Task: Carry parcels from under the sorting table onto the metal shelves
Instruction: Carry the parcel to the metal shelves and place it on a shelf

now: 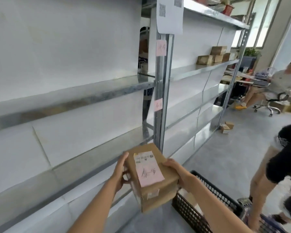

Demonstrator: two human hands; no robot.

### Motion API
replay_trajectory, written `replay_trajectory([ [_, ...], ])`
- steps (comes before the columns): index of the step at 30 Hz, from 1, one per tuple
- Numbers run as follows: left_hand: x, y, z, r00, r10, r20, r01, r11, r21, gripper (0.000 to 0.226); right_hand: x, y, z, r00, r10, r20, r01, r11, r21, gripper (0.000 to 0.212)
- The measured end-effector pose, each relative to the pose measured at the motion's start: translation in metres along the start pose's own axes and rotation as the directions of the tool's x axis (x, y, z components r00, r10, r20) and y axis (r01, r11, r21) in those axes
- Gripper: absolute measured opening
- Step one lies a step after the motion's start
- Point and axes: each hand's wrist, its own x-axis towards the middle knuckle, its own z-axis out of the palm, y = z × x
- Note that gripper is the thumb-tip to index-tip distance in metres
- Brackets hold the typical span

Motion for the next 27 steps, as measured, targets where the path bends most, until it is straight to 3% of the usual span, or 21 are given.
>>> replay_trajectory([
  [2,0.021,0.016,-0.002,0.999,-0.028,-0.026,0.027,0.999,-0.037,0.066,0.029,-0.02,-0.01,0.997,0.03,0.065,-0.028,0.999,-0.024,0.062],
  [4,0.037,0.025,-0.004,0.996,-0.062,-0.06,0.057,0.995,-0.076,0.063,0.055,-0.037,-0.017,0.992,0.074,0.107,-0.071,0.997,-0.032,0.054],
  [8,0.068,0.037,-0.005,0.972,-0.081,-0.221,0.036,0.979,-0.201,0.058,0.099,-0.061,-0.029,0.992,0.113,0.064,-0.115,0.993,0.031,0.044],
  [11,0.091,0.041,-0.002,0.915,-0.102,-0.392,-0.02,0.955,-0.295,0.062,0.13,-0.07,-0.038,0.995,0.098,-0.002,-0.098,0.995,0.035,0.032],
  [15,0.125,0.044,0.005,0.825,-0.147,-0.546,-0.092,0.918,-0.387,0.058,0.176,-0.079,-0.042,0.993,0.106,0.045,-0.109,0.992,0.062,0.018],
  [20,0.182,0.052,0.025,0.728,-0.089,-0.679,-0.153,0.945,-0.288,0.06,0.25,-0.098,-0.047,0.965,0.121,0.234,-0.109,0.992,-0.062,0.043],
  [23,0.212,0.059,0.044,0.677,-0.067,-0.733,-0.209,0.938,-0.278,0.047,0.288,-0.112,-0.051,0.97,0.004,0.243,0.049,0.976,-0.212,0.044],
  [27,0.24,0.068,0.056,0.659,-0.088,-0.747,-0.204,0.935,-0.289,0.044,0.332,-0.131,-0.062,0.954,-0.094,0.284,0.187,0.928,-0.322,0.065],
])
